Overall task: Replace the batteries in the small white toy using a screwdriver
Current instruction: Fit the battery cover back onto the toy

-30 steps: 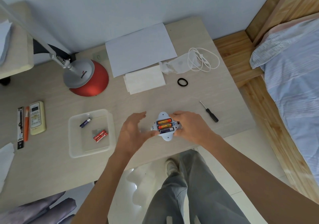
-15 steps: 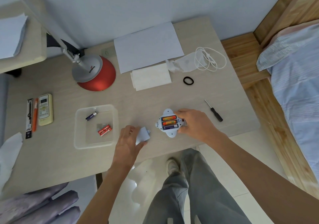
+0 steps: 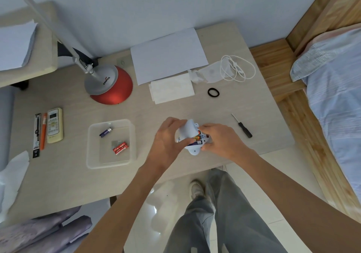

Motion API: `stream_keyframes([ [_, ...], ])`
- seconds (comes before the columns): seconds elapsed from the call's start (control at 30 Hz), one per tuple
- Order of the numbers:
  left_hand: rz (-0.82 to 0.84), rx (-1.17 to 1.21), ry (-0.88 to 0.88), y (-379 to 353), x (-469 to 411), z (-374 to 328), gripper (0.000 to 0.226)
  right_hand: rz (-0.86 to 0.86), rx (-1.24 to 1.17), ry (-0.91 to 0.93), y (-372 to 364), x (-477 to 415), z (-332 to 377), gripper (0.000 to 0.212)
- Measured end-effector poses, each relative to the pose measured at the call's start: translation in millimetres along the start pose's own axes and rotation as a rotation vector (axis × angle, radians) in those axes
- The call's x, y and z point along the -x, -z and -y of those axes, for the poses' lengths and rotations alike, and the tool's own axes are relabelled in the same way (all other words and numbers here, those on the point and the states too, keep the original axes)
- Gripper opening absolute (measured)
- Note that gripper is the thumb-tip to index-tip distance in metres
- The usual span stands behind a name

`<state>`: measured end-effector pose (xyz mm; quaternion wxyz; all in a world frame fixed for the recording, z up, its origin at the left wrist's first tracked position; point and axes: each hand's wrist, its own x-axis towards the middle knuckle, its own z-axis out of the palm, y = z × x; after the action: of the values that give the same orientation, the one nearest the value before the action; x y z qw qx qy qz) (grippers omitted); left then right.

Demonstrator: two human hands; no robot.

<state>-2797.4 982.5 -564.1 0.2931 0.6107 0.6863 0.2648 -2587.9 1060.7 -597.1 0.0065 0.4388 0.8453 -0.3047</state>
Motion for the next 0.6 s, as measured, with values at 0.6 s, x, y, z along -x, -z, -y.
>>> stream_keyframes([
  [0.6,0.119,0.071,-0.033,-22.7,-10.4,9.7,0.06,-0.019,-0.054,-0.031,-3.3,2.1,-1.5,0.029],
])
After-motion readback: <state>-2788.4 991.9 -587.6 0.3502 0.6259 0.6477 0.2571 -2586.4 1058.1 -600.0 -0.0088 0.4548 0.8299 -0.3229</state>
